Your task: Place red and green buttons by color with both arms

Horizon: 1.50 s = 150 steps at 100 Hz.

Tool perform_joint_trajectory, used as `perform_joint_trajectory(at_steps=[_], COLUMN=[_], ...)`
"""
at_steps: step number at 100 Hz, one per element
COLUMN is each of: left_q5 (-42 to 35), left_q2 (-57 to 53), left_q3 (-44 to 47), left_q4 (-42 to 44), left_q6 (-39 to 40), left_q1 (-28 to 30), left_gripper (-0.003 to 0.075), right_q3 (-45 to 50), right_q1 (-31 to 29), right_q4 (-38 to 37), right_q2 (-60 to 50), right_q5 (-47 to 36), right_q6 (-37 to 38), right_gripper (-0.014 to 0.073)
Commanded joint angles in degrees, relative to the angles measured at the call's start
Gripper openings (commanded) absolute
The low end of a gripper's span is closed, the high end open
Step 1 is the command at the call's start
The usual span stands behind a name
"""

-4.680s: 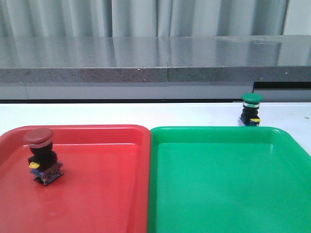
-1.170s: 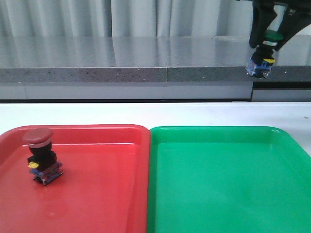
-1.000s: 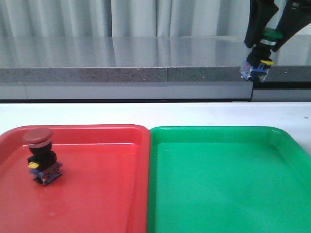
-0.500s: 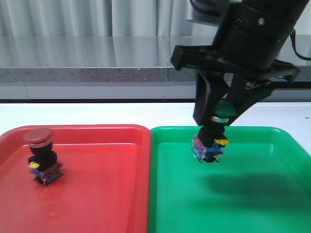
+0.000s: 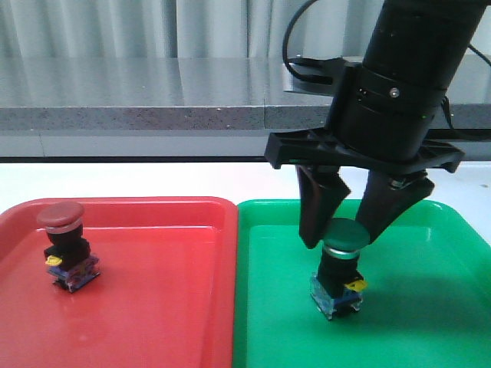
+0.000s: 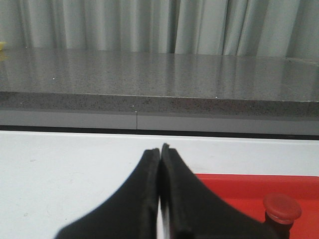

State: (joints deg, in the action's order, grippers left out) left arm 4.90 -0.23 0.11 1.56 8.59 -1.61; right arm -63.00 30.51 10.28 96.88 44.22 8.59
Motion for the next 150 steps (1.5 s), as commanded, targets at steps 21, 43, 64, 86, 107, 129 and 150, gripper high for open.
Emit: perform_joint_trajectory(at_steps=[21, 43, 64, 86, 107, 129, 150], left_q5=[-4.9, -4.9, -4.9, -4.9, -4.9, -4.9, -4.9], left_q2=[-1.5, -1.5, -1.5, -1.5, -1.5, -1.5, -1.5], left_q3=[0.6, 0.6, 0.6, 0.6, 0.6, 0.6, 0.6], left_q4=[-0.4, -0.4, -0.4, -0.4, -0.4, -0.4, -0.4], left_q6=[-0.2, -0.2, -0.2, -0.2, -0.2, -0.2, -0.2], left_q1=[0.0, 0.0, 0.0, 0.0, 0.0, 0.0, 0.0], left_gripper=[-0.002, -0.002, -0.002, -0.002, -0.002, -0.002, -0.002], right_q3=[-1.2, -1.2, -1.2, -1.0, 2.9, 12.0, 22.3], right_q1=[0.0, -0.2, -4.1, -12.2, -19.0, -24.0, -29.1], right_q4=[-0.1, -2.4, -14.1, -16.8, -16.8, -16.5, -15.5], right_q2=[-5.0, -13.9, -22.0, -28.9, -35.2, -43.2, -53.4], right_q5=[-1.7, -0.9, 2.4, 6.0, 5.2, 1.1, -3.7], right_q6=[-0.5, 0.9, 9.8, 10.5, 10.1, 10.1, 10.1], right_gripper=[0.065, 0.0647, 0.0462, 0.0034, -0.0059, -0.0059, -0.0061])
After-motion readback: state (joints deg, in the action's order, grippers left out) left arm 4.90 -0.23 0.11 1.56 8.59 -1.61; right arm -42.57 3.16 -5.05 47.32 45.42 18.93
